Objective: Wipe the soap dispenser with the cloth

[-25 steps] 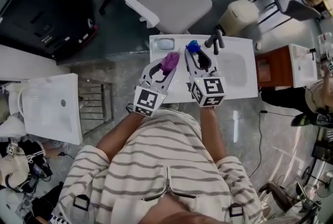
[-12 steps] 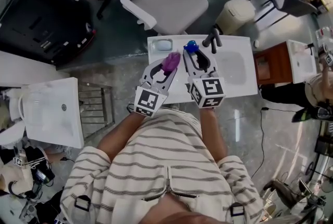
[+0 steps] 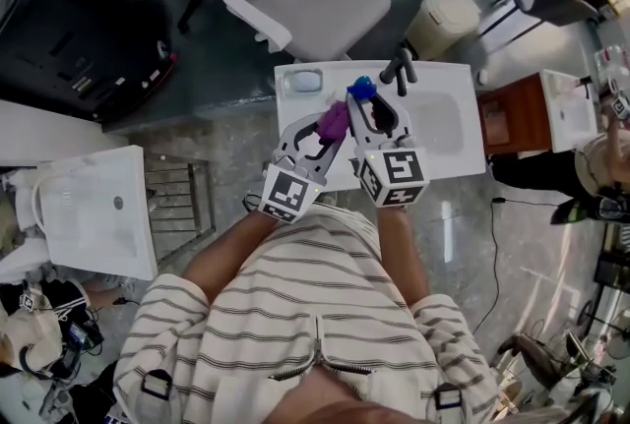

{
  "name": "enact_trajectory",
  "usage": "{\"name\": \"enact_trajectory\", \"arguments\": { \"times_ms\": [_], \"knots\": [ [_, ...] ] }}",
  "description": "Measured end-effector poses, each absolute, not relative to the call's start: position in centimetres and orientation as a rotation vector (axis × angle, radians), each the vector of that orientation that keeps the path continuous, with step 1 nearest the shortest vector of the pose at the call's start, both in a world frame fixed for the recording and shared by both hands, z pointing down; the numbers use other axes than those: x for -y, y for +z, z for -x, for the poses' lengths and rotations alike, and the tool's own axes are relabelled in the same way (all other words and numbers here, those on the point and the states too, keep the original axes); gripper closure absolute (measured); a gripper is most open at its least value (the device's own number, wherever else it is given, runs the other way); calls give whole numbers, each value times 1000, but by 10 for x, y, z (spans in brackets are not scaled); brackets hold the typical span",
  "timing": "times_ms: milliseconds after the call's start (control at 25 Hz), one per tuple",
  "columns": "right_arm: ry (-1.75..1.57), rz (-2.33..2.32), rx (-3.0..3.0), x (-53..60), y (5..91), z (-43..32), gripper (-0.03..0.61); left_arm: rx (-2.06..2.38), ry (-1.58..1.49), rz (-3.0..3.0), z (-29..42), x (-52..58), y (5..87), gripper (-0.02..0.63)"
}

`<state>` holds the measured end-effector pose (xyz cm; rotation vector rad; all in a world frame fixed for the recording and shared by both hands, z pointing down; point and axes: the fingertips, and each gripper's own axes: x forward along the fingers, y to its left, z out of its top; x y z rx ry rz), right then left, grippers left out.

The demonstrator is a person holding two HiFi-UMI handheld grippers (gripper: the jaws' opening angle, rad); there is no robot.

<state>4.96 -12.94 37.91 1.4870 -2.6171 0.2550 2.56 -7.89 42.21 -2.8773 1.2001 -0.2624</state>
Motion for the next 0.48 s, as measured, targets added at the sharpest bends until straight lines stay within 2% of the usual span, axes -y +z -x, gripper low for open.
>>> {"name": "enact_trajectory", "arguments": {
  "times_ms": [480],
  "knots": [
    [225, -1508, 2596, 123, 377, -54, 447, -1120, -274, 2883, -43, 76, 425, 485]
  ]
}}
